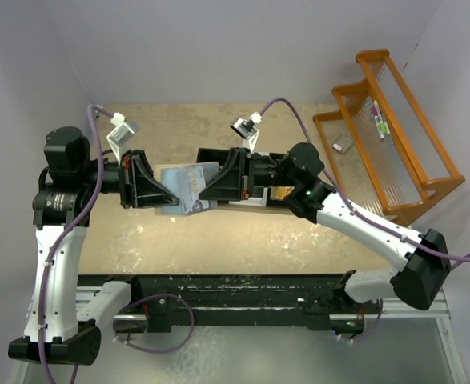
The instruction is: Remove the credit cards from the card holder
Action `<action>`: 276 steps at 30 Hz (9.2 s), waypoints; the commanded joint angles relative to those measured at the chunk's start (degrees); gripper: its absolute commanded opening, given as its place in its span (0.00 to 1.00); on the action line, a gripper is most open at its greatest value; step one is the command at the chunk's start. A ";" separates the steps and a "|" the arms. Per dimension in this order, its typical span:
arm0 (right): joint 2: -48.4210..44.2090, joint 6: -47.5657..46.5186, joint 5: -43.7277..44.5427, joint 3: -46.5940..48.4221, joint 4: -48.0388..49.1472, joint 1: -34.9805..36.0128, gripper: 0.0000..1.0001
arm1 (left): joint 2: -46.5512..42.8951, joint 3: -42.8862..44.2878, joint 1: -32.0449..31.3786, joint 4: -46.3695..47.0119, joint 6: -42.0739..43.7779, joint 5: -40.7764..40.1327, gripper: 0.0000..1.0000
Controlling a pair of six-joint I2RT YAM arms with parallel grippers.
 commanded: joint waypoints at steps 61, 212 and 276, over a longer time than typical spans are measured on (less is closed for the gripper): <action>44.14 -22.45 41.56 33.78 -50.17 -8.29 0.16 | 2.08 21.07 0.11 -26.99 28.71 -20.88 0.00; -8.10 -7.39 22.01 -16.50 18.24 6.19 0.79 | -3.86 0.35 0.11 24.24 -22.65 -13.51 0.00; 19.51 -63.69 7.00 48.86 -80.23 6.59 0.00 | 11.09 5.89 -1.03 -39.65 55.72 -12.04 0.44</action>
